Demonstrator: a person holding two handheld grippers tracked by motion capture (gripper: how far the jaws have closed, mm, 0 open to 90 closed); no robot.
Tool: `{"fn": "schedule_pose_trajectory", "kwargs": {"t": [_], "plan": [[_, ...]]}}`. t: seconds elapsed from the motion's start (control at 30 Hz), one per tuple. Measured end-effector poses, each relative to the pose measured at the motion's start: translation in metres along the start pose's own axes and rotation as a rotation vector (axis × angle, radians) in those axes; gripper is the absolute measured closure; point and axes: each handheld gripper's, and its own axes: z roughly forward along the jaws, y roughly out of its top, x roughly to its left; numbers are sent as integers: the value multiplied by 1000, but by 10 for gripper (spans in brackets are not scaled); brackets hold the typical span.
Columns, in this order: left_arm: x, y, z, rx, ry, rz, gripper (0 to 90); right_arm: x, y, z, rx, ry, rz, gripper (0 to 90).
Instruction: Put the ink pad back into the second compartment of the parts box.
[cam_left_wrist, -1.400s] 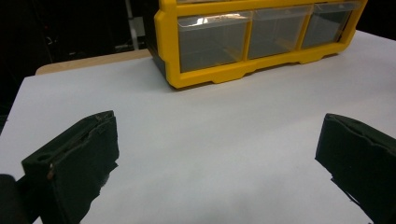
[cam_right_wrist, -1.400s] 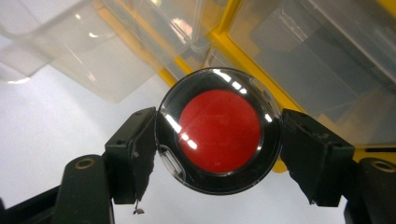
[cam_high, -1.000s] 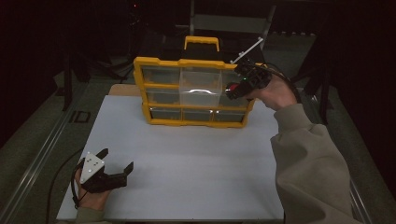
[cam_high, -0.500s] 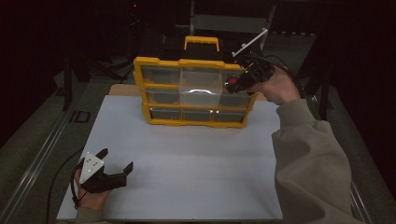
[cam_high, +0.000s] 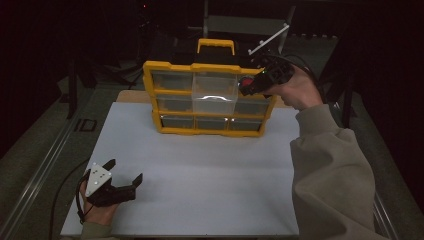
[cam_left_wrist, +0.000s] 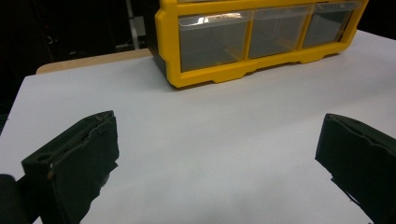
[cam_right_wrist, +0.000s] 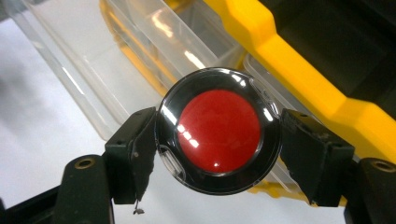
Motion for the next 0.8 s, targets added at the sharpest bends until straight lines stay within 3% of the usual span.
{"fn": "schedule_pose_trajectory", "kwargs": {"t": [0.33, 0.8], "plan": [[0, 0, 0, 0, 0, 0, 0, 5, 8, -6, -56, 23, 7, 296], [1, 0, -1, -1, 4, -2, 0, 21, 23, 0, -100, 47, -12, 296]]}}
